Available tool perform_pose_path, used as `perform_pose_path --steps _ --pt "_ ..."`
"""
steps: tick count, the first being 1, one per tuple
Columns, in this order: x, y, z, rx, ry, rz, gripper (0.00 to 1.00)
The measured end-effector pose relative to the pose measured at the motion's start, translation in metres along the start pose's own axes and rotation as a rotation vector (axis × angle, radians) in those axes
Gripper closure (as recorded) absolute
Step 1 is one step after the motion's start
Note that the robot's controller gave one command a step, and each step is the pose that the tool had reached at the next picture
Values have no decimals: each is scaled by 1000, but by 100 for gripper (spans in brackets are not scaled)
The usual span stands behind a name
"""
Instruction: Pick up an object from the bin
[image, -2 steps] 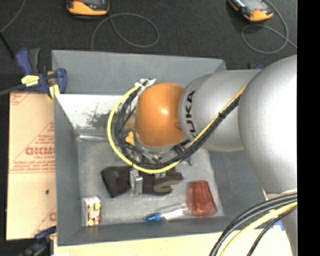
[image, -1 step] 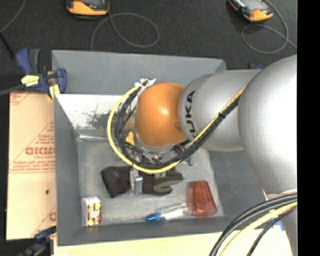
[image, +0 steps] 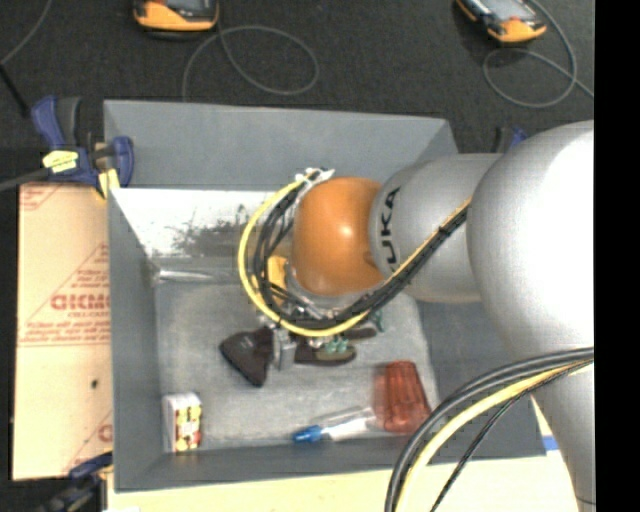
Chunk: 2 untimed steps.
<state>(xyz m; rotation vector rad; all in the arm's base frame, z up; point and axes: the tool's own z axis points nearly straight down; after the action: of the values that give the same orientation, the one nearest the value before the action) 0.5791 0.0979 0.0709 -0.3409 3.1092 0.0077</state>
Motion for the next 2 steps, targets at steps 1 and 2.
perform_pose_path --steps 1,2 --pt "0 0 0 0 0 1 100" --pt "-1 0 -110 -1 -3 30 100"
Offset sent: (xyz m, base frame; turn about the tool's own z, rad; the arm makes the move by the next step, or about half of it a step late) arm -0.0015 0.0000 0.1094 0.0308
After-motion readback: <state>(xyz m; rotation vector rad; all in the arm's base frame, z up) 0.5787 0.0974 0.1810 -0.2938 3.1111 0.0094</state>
